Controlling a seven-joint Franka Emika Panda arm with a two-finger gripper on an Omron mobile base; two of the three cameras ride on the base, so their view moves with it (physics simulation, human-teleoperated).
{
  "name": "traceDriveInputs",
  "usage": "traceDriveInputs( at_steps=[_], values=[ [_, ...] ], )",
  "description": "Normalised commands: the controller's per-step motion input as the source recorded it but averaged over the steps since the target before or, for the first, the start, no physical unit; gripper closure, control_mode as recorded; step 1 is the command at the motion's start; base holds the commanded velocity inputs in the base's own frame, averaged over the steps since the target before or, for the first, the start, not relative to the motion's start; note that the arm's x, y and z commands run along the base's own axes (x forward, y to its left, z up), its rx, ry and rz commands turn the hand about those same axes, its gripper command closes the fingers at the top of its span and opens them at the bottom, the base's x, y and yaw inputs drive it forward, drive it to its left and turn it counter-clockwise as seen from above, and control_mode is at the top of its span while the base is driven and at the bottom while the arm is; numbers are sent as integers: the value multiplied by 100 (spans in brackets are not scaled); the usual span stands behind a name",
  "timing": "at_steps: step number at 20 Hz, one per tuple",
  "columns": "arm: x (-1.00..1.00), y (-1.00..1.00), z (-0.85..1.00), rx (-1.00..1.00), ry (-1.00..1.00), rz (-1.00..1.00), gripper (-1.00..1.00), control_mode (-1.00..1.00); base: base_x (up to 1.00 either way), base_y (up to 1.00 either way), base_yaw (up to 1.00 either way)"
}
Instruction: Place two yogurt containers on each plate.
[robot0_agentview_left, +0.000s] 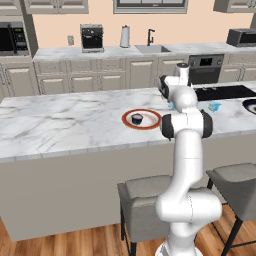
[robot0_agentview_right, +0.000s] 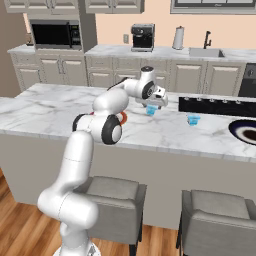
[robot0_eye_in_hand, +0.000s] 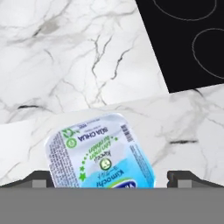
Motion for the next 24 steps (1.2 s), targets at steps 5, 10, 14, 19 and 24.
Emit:
traceDriveInputs(
  at_steps=[5,10,14,19,24],
  values=[
    [0,5,-20,0,0,-12,-100,-100,0,0,0],
    [2,9,-15,0,0,-7,-100,-100,0,0,0],
    [2,8,-10,0,0,-1,-100,-100,0,0,0],
    [7,5,-7,0,0,0,100,-100,0,0,0],
    [-11,3,-1,2,0,0,100,-100,0,0,0]
  ],
)
